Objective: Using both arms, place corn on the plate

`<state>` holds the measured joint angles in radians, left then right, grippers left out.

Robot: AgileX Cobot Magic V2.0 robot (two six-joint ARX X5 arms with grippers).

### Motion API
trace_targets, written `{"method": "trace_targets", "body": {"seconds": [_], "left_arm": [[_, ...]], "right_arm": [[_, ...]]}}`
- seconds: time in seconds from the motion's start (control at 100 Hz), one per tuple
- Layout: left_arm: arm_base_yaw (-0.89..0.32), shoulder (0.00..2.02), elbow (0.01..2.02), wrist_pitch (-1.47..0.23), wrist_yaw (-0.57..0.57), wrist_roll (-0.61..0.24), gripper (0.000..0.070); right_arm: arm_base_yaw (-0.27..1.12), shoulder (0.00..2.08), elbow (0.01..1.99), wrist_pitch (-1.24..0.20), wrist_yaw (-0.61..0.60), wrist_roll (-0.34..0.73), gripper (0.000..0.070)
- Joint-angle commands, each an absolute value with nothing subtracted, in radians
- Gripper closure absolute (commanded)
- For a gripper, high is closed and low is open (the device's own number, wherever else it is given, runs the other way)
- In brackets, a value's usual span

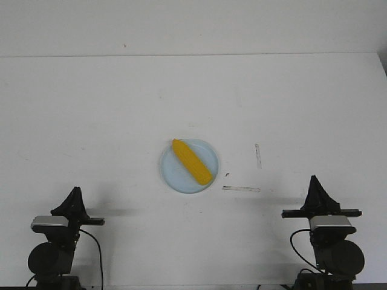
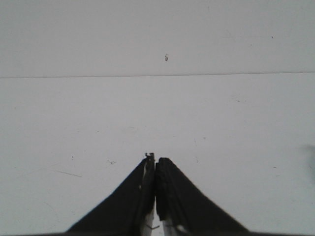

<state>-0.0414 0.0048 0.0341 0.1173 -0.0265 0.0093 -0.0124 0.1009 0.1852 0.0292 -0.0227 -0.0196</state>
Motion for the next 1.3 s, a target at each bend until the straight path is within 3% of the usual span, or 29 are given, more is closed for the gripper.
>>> {"method": "trace_targets", "body": {"seconds": [0.0, 0.4, 1.29], "left_arm": [[-0.040, 0.003, 0.013, 0.130, -0.027, 0.007, 0.0699], [-0.040, 0.003, 0.013, 0.129, -0.027, 0.007, 0.0699], [-0.040, 0.003, 0.013, 0.129, -0.027, 0.007, 0.0699]], "right_arm": [[-0.006, 0.073, 0.158, 0.056, -0.019, -0.023, 0.0692], [-0.006, 0.001, 0.012, 0.131, -0.023, 0.029, 0.0692], [-0.006, 0.001, 0.013, 0.120, -0.026, 0.025, 0.0693]]}}
